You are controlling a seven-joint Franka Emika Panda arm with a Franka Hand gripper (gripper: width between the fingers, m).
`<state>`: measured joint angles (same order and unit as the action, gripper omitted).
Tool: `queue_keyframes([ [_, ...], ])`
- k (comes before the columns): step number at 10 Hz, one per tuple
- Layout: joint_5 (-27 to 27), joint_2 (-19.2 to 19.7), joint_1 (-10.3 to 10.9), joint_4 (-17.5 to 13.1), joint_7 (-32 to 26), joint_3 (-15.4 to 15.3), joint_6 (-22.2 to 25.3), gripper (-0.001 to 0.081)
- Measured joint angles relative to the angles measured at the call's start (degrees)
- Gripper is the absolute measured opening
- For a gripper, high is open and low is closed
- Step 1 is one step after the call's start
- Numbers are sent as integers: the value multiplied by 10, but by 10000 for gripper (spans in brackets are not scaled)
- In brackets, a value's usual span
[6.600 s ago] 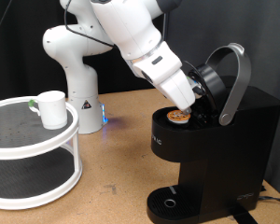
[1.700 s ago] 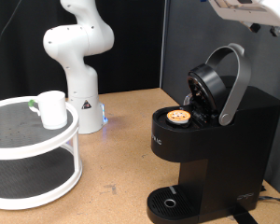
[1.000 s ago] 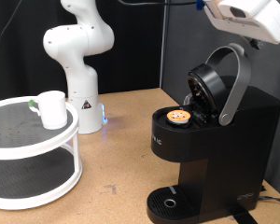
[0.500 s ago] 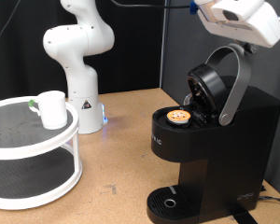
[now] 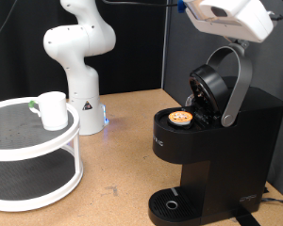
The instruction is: Make a cup of coffee with the keurig machine
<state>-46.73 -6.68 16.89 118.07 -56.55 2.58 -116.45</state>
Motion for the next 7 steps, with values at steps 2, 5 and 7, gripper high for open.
queue_keyframes([
  [2, -5, -16, -5, 8, -19, 13, 22, 0],
  [5, -1, -27, -13, 12, -19, 27, 37, 0],
  [7, 20, -26, -20, 11, -6, 31, 46, 0],
])
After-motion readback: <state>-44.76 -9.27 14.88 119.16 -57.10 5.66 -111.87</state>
